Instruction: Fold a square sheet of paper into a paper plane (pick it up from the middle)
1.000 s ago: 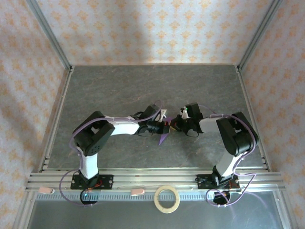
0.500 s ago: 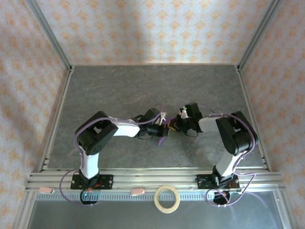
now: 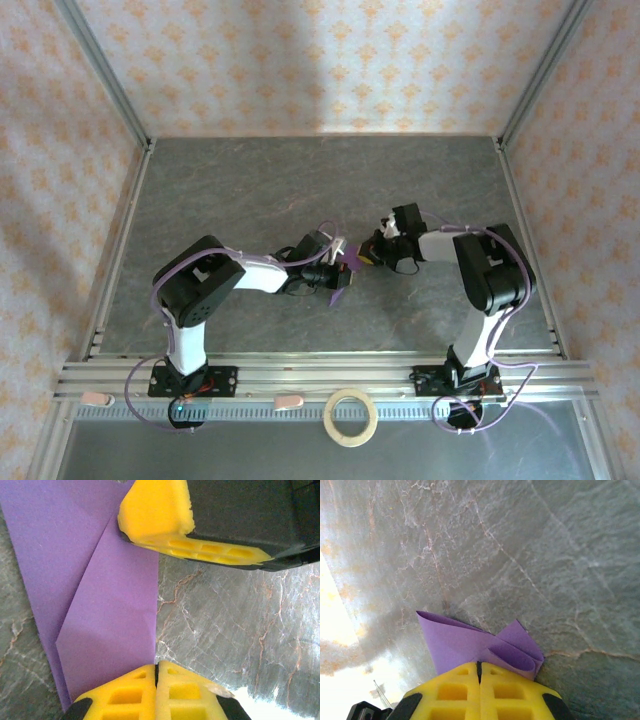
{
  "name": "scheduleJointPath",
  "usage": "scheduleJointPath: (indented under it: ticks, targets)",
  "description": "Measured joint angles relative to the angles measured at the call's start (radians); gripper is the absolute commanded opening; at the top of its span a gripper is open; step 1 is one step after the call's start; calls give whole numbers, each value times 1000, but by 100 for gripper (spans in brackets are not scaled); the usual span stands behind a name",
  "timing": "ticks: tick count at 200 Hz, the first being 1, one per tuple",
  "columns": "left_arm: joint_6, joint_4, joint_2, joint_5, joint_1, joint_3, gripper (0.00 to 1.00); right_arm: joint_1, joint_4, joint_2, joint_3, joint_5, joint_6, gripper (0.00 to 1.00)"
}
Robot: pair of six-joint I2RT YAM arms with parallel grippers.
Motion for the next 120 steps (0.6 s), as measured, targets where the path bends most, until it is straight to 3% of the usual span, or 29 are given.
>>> scheduleJointPath:
  ticks: [54, 120]
  targets:
    - [2, 8, -2, -1, 0, -8, 0, -6, -89, 15, 68, 52, -22, 0]
    - [2, 14, -19, -2, 0, -27, 0, -45, -74, 11, 78, 126, -42, 0]
